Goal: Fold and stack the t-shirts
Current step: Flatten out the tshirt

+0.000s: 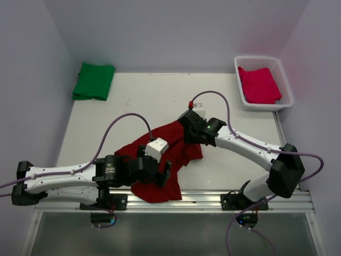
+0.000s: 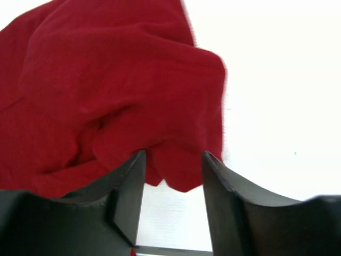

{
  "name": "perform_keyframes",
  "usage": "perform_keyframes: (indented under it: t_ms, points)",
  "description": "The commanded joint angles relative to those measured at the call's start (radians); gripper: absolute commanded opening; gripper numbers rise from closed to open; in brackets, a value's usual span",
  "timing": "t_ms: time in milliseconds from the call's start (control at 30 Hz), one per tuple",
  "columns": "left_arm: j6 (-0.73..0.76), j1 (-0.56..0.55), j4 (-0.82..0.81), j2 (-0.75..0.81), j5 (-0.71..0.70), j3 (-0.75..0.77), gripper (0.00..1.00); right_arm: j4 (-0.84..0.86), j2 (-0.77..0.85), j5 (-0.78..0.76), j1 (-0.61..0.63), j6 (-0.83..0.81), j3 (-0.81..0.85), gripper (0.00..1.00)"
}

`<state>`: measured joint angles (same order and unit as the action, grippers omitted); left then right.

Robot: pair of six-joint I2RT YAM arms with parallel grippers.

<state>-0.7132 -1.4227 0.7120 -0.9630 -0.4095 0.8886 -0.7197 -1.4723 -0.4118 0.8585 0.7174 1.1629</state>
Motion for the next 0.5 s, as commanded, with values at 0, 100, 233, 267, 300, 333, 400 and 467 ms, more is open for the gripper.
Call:
perform_keyframes:
  t_ms: [0, 100, 233, 267, 300, 333, 400, 467]
  points:
    - [-0.214, 0.022, 0.199, -0.041, -0.313, 0.009, 1.0, -0.099, 0.044, -0.146, -0.009, 0.083, 0.021, 0.54]
    - [-0.311, 0.033, 0.254, -0.094, -0.385, -0.003, 1.0, 0.024, 0.075, -0.027, -0.009, -0.039, -0.018, 0.55]
    - [-0.345, 0.118, 0.169, -0.097, -0.407, -0.112, 1.0, 0.121, 0.018, 0.233, -0.009, -0.147, -0.005, 0.52]
    - [-0.345, 0.142, 0.105, -0.073, -0.405, -0.138, 1.0, 0.124, -0.008, 0.275, -0.007, -0.166, 0.015, 0.51]
    - [-0.347, 0.16, 0.071, -0.056, -0.405, -0.166, 1.0, 0.132, -0.07, 0.347, -0.009, -0.197, 0.047, 0.46]
    - [-0.345, 0.201, 0.035, -0.039, -0.4, -0.219, 1.0, 0.14, -0.095, 0.384, -0.009, -0.208, 0.061, 0.44]
    - [-0.336, 0.24, -0.054, 0.015, -0.387, -0.256, 1.0, 0.163, -0.161, 0.46, -0.009, -0.223, 0.095, 0.36]
    - [-0.318, 0.272, -0.113, 0.042, -0.376, -0.289, 1.0, 0.184, -0.19, 0.484, -0.009, -0.223, 0.107, 0.36]
